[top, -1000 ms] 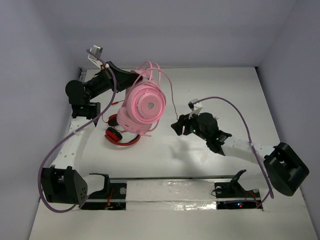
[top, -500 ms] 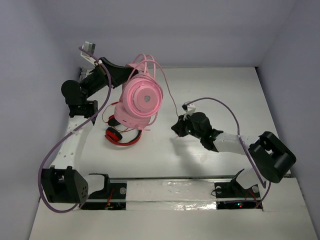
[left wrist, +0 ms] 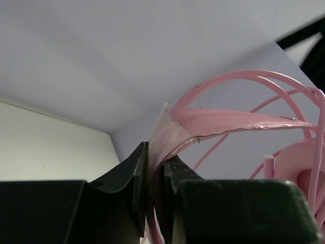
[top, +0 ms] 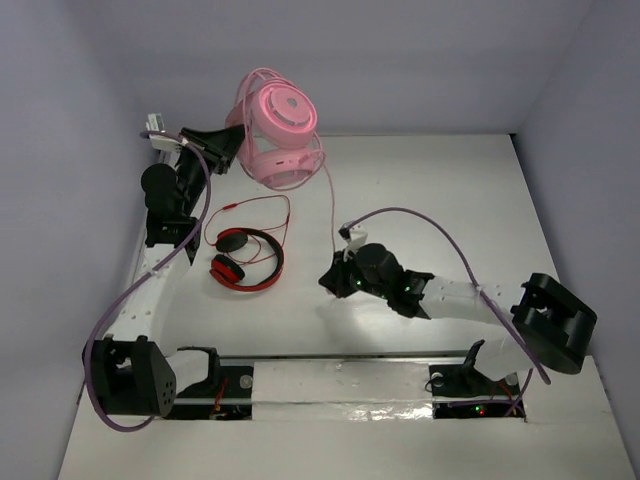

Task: Wrap the headphones

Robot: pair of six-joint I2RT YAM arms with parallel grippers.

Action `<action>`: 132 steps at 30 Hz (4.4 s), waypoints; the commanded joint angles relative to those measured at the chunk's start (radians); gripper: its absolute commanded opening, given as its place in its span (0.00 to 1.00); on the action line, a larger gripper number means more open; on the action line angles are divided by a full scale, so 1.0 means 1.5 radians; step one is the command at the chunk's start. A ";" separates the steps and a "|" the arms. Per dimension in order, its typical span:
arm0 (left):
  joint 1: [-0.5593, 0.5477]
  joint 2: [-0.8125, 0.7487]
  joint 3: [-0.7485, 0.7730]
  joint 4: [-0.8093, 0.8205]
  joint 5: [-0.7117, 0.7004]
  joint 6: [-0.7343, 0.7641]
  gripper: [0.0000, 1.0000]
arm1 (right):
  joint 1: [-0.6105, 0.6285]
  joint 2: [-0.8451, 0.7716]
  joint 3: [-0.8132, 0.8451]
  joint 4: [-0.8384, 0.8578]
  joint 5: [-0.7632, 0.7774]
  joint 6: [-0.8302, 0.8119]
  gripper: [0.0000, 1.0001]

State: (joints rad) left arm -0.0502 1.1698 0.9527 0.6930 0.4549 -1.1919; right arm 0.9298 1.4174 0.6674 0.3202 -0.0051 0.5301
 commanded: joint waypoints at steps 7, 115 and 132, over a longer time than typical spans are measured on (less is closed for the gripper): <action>-0.005 -0.042 -0.034 -0.022 -0.264 0.052 0.00 | 0.166 0.048 0.119 -0.152 0.117 0.047 0.00; -0.190 -0.106 0.108 -0.297 0.061 0.317 0.00 | -0.094 -0.226 -0.071 0.108 0.057 -0.054 0.46; -0.168 -0.083 -0.005 -0.132 0.003 0.155 0.00 | -0.094 -0.136 -0.055 0.153 -0.019 0.014 0.00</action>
State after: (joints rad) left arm -0.3111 1.0542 0.9646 0.2897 0.5201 -0.7982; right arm 0.7929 1.1740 0.5484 0.4854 0.0319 0.5144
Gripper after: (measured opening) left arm 0.099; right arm 0.286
